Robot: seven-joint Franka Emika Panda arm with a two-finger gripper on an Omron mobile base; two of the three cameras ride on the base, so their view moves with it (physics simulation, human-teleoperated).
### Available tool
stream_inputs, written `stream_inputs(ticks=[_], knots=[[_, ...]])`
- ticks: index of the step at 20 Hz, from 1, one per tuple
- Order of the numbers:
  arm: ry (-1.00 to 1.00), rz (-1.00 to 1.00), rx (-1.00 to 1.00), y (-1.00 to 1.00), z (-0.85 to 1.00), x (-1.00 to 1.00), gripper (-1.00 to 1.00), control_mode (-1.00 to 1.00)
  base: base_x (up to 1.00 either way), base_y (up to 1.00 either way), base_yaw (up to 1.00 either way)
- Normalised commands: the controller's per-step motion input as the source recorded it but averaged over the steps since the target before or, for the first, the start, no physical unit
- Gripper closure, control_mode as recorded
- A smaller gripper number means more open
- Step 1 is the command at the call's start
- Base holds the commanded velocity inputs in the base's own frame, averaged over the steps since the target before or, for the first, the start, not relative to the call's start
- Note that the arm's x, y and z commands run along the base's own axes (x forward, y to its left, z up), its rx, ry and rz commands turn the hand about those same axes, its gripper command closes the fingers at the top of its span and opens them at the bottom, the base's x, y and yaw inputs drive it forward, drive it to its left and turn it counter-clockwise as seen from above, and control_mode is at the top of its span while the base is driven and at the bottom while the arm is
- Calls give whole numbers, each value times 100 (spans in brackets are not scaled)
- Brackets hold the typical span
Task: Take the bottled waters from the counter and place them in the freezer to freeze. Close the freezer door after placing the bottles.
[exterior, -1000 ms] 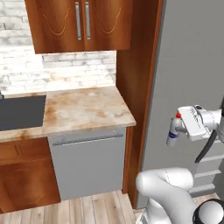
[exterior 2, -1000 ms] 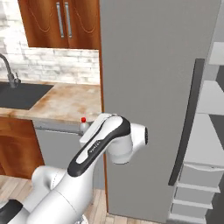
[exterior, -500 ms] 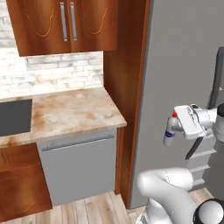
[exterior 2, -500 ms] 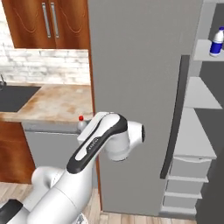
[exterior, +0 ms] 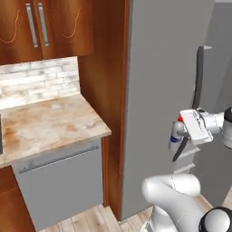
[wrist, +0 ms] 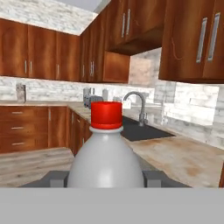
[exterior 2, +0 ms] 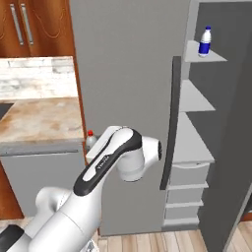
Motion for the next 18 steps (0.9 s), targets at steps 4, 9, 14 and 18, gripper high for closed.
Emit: stream_inputs(ticks=[4,9,14,18], knots=[[0,0,0,0,0,0,100,100,33,-5,-47],[0,0,0,0,0,0,100,100,24,-23,-55],[0,0,0,0,0,0,100,100,46,0,-63],[0,0,0,0,0,0,100,100,64,0,-58]])
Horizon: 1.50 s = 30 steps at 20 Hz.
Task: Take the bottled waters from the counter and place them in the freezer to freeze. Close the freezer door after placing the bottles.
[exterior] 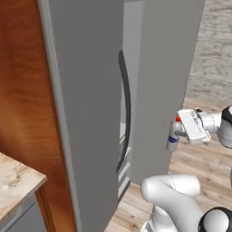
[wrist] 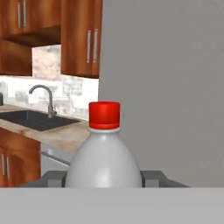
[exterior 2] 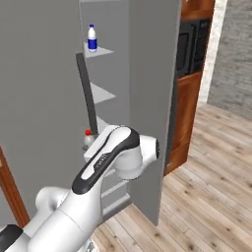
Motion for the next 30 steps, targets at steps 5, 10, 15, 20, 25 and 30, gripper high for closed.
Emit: stream_inputs(ticks=[5,10,15,20,25,30], knots=[[0,0,0,0,0,0,100,100,74,19,-56],[0,0,0,0,0,0,100,100,62,49,-48],[0,0,0,0,0,0,100,100,20,24,-20],[0,0,0,0,0,0,100,100,5,0,0],[0,0,0,0,0,0,100,100,24,-4,0],[0,0,0,0,0,0,100,100,17,-39,0]])
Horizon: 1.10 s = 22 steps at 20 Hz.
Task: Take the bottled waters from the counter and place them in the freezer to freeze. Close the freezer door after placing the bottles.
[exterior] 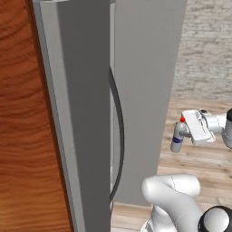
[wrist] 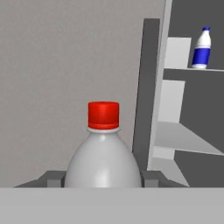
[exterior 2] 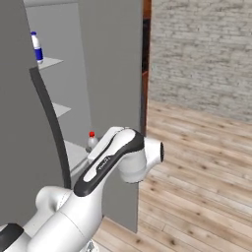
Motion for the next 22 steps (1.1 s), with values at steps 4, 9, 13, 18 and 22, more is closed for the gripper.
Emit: stream_inputs(ticks=[4,9,13,18,22], knots=[[0,0,0,0,0,0,100,100,5,-49,0],[0,0,0,0,0,0,100,100,16,-16,-5],[0,0,0,0,0,0,100,100,48,11,-10],[0,0,0,0,0,0,100,100,47,0,-6],[0,0,0,0,0,0,100,100,36,17,-5]])
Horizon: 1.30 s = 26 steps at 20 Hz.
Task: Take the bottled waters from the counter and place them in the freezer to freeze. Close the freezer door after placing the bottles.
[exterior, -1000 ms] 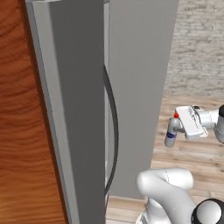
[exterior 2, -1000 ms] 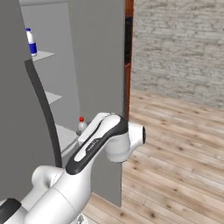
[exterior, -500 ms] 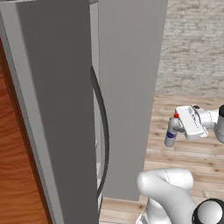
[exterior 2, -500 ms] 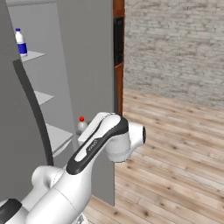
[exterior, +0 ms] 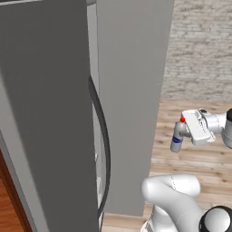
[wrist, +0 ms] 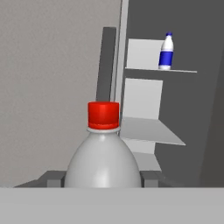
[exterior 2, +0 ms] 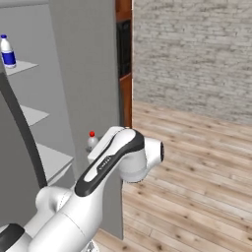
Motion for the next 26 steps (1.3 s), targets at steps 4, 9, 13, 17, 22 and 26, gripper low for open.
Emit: stream_inputs(ticks=[4,9,13,17,22,26], knots=[[0,0,0,0,0,0,100,100,20,38,-6],[0,0,0,0,0,0,100,100,3,22,-1],[0,0,0,0,0,0,100,100,0,0,0],[0,4,0,17,0,1,100,-100,3,0,0],[3,9,0,69,-2,4,100,-100,0,0,0],[1,-9,-1,75,-1,18,100,-100,0,0,0]])
